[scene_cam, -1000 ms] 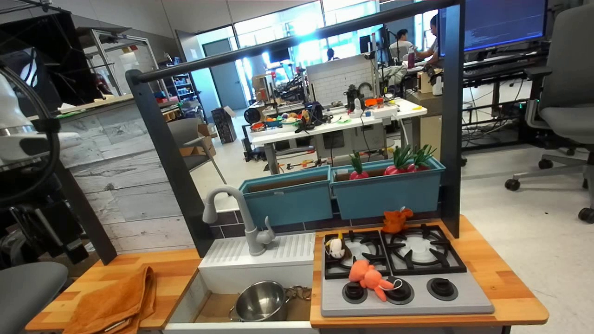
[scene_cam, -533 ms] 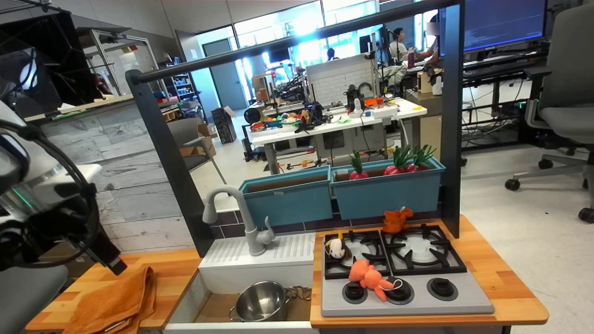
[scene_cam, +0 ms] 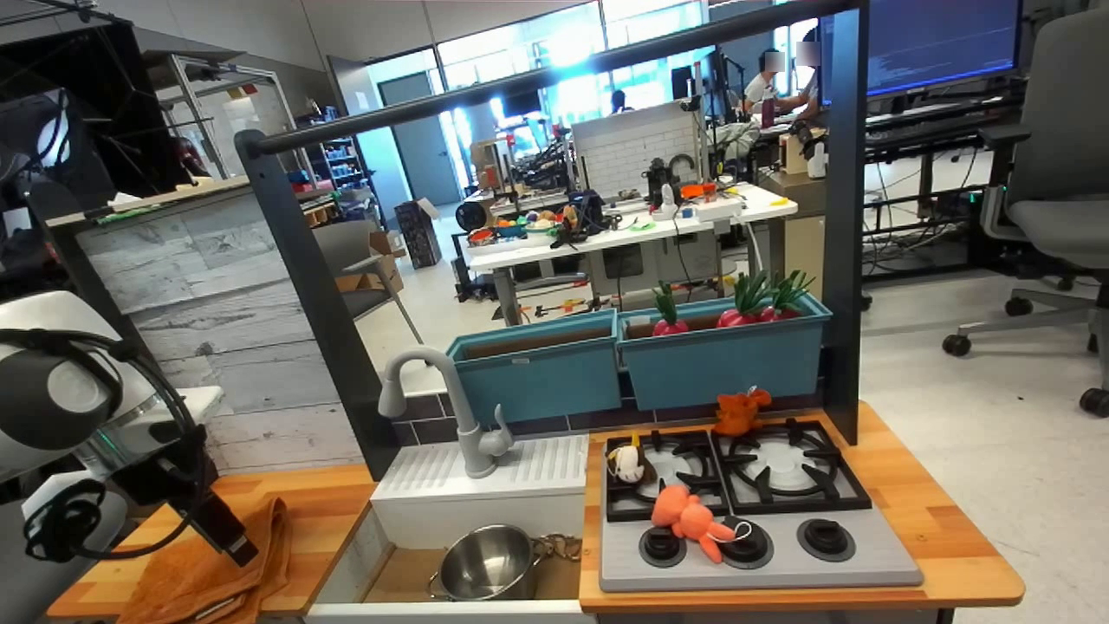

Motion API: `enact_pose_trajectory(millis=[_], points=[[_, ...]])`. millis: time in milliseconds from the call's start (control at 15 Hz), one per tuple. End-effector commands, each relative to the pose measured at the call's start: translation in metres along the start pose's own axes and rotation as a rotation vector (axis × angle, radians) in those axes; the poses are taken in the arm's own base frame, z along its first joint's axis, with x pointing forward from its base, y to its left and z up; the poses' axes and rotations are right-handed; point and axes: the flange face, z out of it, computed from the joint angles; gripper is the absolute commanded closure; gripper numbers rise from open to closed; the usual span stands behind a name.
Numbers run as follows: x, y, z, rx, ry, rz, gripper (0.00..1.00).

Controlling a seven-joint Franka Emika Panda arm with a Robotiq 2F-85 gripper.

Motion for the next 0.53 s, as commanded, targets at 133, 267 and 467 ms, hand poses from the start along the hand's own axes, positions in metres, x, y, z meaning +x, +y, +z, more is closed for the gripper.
enact_pose_trajectory(millis=[133,267,467], points=[[0.002,0.008,-0.001,0.010,-0.020,-0.172,0.00],[0.007,0.007,0.000,0.045,-0.028,-0.271,0.00],[0.019,-0.005,0.002,0.117,-0.026,-0.410,0.00]])
